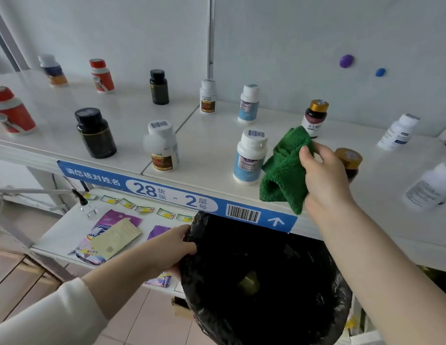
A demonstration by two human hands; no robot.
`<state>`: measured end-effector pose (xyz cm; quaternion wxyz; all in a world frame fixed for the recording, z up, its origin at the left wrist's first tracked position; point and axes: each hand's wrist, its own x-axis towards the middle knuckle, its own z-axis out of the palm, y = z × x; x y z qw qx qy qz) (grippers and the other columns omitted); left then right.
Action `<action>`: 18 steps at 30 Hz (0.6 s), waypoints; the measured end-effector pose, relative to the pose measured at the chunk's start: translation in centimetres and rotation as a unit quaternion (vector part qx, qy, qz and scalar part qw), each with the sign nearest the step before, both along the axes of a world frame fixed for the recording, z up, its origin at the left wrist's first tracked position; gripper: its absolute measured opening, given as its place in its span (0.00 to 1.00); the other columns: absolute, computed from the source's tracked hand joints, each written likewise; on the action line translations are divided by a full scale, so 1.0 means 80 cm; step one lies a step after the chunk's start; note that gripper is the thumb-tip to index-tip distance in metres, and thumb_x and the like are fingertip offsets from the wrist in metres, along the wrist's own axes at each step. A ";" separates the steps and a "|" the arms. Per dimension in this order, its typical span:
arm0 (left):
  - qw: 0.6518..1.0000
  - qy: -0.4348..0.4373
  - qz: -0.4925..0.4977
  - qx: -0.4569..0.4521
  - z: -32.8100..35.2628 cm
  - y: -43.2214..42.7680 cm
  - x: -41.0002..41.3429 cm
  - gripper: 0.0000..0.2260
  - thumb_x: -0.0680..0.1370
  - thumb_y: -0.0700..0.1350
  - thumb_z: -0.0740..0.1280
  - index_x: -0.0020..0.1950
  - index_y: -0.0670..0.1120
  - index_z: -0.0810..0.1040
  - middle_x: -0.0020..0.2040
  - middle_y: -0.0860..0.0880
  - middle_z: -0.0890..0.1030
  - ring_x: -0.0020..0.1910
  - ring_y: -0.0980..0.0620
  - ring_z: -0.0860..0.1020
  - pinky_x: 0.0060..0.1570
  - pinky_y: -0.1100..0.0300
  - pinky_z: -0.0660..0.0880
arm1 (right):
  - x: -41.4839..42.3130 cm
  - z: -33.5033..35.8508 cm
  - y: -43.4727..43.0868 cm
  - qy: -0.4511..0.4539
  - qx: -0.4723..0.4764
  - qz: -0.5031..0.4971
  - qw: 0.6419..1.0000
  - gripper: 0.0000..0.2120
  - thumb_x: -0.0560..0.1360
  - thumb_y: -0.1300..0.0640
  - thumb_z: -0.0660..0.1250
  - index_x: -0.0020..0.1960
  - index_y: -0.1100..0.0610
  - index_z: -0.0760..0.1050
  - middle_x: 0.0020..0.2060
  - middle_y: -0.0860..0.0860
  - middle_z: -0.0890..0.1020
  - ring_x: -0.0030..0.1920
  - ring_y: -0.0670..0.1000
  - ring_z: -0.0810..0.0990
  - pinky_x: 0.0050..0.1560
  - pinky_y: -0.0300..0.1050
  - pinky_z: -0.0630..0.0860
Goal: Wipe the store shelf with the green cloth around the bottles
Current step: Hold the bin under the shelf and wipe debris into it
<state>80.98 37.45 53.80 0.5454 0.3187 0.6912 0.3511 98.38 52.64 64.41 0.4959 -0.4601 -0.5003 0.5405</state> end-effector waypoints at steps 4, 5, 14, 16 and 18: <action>0.999 0.014 -0.048 0.004 -0.002 0.014 -0.026 0.16 0.75 0.33 0.58 0.61 0.44 0.72 0.56 0.40 0.79 0.53 0.46 0.79 0.53 0.53 0.78 | -0.030 -0.028 0.010 -0.051 -0.029 -0.067 0.996 0.13 0.77 0.57 0.62 0.61 0.54 0.72 0.56 0.56 0.78 0.57 0.56 0.77 0.60 0.57 0.73; 0.998 0.013 -0.055 0.006 -0.003 0.018 -0.030 0.16 0.75 0.32 0.58 0.60 0.43 0.72 0.56 0.40 0.79 0.52 0.46 0.80 0.51 0.53 0.78 | -0.033 -0.029 0.012 -0.055 -0.033 -0.075 0.995 0.13 0.77 0.57 0.62 0.61 0.54 0.73 0.56 0.56 0.78 0.56 0.56 0.77 0.60 0.57 0.74; 0.994 -0.003 -0.113 -0.011 -0.014 0.036 -0.045 0.17 0.75 0.35 0.60 0.63 0.46 0.71 0.56 0.45 0.79 0.55 0.49 0.78 0.55 0.56 0.76 | -0.063 0.022 0.111 -0.328 0.184 -0.123 0.919 0.14 0.76 0.58 0.62 0.61 0.53 0.74 0.59 0.52 0.78 0.58 0.53 0.76 0.52 0.37 0.68; 0.993 0.000 -0.113 -0.014 -0.015 0.039 -0.043 0.18 0.74 0.35 0.60 0.62 0.47 0.71 0.56 0.46 0.79 0.55 0.49 0.78 0.57 0.55 0.75 | -0.071 0.008 0.143 -0.394 0.161 -0.066 0.903 0.17 0.78 0.57 0.59 0.66 0.53 0.70 0.64 0.53 0.75 0.62 0.54 0.73 0.55 0.39 0.67; 0.994 0.010 -0.111 -0.014 -0.015 0.041 -0.044 0.18 0.74 0.35 0.60 0.62 0.50 0.72 0.56 0.47 0.80 0.55 0.50 0.79 0.58 0.54 0.75 | -0.072 -0.015 0.164 -0.457 0.133 0.053 0.878 0.20 0.79 0.54 0.56 0.71 0.55 0.63 0.70 0.53 0.67 0.68 0.55 0.66 0.65 0.43 0.63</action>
